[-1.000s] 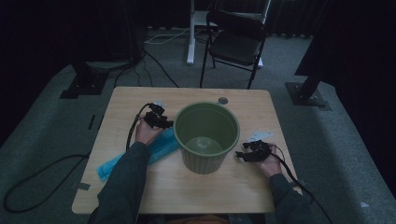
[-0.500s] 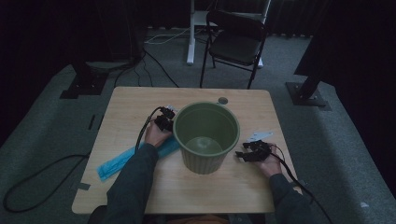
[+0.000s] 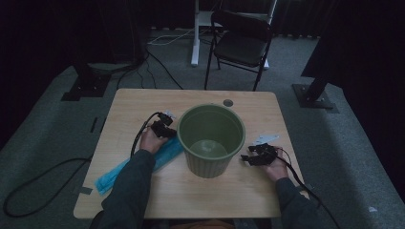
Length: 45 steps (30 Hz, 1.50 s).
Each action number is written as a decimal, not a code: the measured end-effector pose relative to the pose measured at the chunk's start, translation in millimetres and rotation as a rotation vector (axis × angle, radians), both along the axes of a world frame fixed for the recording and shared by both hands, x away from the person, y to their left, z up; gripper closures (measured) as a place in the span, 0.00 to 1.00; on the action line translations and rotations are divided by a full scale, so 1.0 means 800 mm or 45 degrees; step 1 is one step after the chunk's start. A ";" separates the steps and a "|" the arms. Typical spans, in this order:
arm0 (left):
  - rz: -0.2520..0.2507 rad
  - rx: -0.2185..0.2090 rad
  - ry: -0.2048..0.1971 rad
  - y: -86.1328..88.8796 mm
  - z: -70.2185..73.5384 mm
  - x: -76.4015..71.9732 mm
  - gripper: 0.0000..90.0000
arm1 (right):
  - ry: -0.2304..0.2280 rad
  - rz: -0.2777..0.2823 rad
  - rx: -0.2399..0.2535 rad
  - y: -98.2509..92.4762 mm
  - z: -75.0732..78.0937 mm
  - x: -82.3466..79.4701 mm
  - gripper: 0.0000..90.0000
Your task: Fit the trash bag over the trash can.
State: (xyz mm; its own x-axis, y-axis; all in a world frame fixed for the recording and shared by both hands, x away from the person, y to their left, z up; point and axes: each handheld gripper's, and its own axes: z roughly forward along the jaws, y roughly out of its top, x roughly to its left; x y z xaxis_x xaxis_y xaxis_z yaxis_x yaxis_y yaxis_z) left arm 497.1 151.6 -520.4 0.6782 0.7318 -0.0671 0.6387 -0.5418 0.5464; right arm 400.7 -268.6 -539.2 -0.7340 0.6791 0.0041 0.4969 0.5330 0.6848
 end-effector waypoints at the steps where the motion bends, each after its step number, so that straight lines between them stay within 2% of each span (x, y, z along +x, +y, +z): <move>1: 0.008 0.008 0.002 0.011 0.001 -0.003 0.99 | 0.000 0.001 0.000 0.000 0.000 0.000 0.46; 6: 0.004 0.049 -0.007 0.028 0.003 -0.012 0.99 | -0.001 0.000 0.001 0.000 0.000 0.000 0.46; 7: 0.025 0.052 -0.005 0.037 0.003 -0.016 0.98 | 0.000 -0.001 0.001 0.000 0.000 0.000 0.46; 9: 0.065 0.027 -0.007 0.044 0.005 -0.017 0.84 | 0.000 -0.001 0.000 0.000 0.000 0.000 0.46; 10: 0.065 0.027 -0.007 0.044 0.005 -0.017 0.78 | 0.000 -0.001 0.000 0.000 0.000 0.000 0.46; 11: 0.106 -0.030 -0.012 0.048 0.008 -0.015 0.71 | -0.001 0.000 0.001 0.000 0.000 0.000 0.46; 12: 0.106 -0.030 -0.012 0.048 0.008 -0.015 0.68 | -0.001 0.000 0.001 0.000 0.000 0.000 0.46; 13: 0.136 -0.097 -0.008 0.048 0.011 -0.012 0.64 | -0.001 -0.001 0.001 0.000 0.000 0.000 0.46; 14: 0.151 -0.112 -0.007 0.046 0.011 -0.009 0.61 | -0.001 -0.001 0.001 0.000 0.000 0.000 0.46; 20: 0.188 -0.111 0.006 0.032 0.003 0.001 0.52 | -0.001 0.001 0.002 0.000 0.000 0.000 0.46; 21: 0.182 -0.084 0.008 0.025 -0.002 0.003 0.52 | 0.000 0.002 0.003 0.000 0.000 0.000 0.46; 26: 0.172 -0.060 -0.023 0.014 -0.004 0.002 0.49 | 0.000 0.002 0.005 -0.001 0.000 0.000 0.46; 27: 0.152 -0.013 -0.052 0.006 -0.004 -0.002 0.47 | 0.001 0.002 0.006 0.000 0.000 0.000 0.46; 28: 0.152 -0.013 -0.052 0.006 -0.004 -0.002 0.46 | 0.001 0.002 0.006 0.000 0.000 0.000 0.46; 29: 0.112 0.051 -0.082 -0.002 -0.005 -0.007 0.45 | -0.001 0.002 0.005 0.000 0.000 0.000 0.46; 30: 0.112 0.051 -0.082 -0.002 -0.005 -0.007 0.44 | -0.001 0.002 0.005 0.000 0.000 0.000 0.46; 31: 0.085 0.056 -0.090 -0.007 -0.005 -0.011 0.44 | 0.000 0.001 0.005 0.000 0.000 0.000 0.46; 36: 0.080 0.027 -0.113 -0.011 -0.006 -0.019 0.53 | 0.000 -0.002 0.005 0.000 0.000 -0.001 0.46; 45: -0.021 0.019 -0.085 -0.015 -0.003 -0.023 0.93 | -0.001 -0.001 0.004 0.000 0.000 -0.001 0.46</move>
State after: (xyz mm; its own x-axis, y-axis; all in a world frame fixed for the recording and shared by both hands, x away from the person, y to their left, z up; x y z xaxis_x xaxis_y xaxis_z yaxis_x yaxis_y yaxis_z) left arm 478.5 139.4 -523.1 0.6925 0.7213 -0.0102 0.5921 -0.5602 0.5793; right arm 400.1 -268.8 -539.5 -0.7336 0.6795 0.0059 0.4968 0.5304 0.6869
